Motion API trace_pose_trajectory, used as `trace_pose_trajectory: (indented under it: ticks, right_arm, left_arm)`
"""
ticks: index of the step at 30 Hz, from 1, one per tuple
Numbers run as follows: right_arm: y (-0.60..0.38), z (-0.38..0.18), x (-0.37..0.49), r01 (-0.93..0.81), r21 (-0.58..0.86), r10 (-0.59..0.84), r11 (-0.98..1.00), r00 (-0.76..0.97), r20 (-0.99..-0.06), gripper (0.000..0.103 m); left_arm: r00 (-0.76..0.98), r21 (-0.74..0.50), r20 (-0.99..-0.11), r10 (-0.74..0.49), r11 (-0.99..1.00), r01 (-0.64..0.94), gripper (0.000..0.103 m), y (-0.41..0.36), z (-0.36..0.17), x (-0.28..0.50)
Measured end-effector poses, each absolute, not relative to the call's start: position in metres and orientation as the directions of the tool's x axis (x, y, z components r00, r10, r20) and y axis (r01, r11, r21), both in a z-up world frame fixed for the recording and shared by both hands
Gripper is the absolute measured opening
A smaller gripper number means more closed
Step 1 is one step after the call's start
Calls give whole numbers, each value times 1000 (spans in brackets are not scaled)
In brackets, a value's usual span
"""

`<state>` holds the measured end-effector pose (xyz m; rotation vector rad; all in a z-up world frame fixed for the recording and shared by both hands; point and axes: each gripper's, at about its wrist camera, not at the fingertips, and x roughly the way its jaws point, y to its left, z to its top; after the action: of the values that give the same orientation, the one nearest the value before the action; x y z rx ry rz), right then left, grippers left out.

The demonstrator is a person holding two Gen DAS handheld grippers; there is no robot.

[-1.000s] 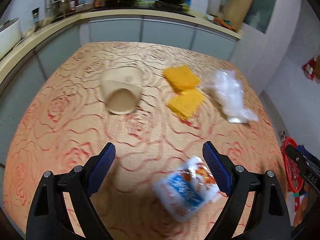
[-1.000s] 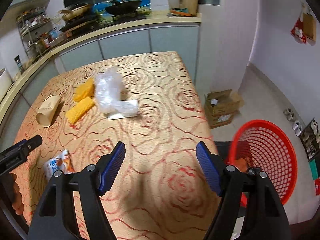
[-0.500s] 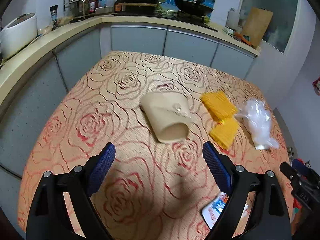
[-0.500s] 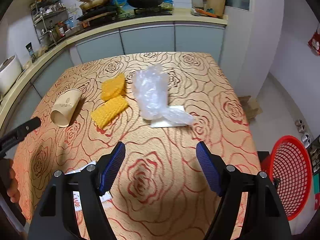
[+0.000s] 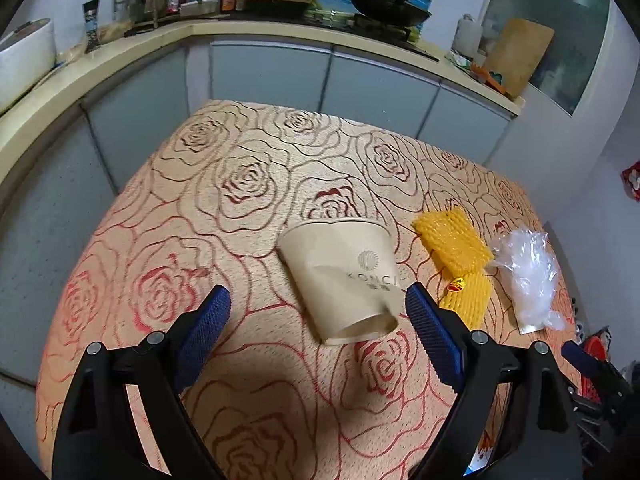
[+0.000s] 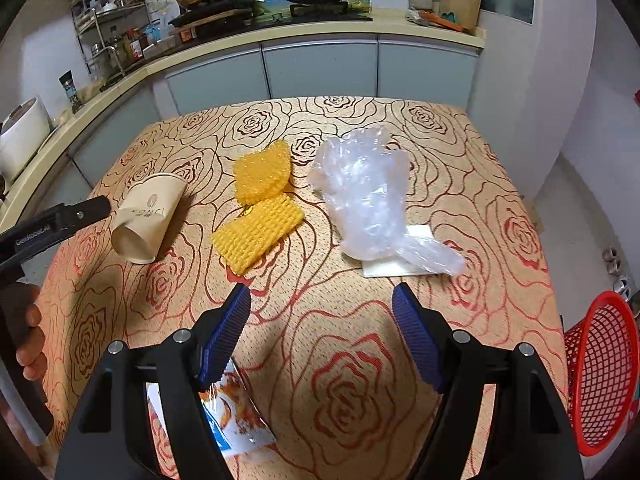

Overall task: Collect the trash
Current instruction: 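Lower the left tool onto the beige paper cup to grasp it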

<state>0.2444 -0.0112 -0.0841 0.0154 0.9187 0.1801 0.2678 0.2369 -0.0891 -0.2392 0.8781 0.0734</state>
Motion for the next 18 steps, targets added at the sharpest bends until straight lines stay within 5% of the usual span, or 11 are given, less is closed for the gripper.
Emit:
trace_pose_trajectory:
  ticks: [16, 18]
  right_arm:
    - [8, -91, 270, -167, 96, 177, 981, 580, -795, 71]
    - [8, -92, 272, -167, 98, 178, 981, 579, -795, 71]
  left_arm:
    - [558, -135, -829, -38, 982, -133, 87, 225, -124, 296]
    - [543, -136, -839, -42, 982, -134, 76, 225, -130, 297]
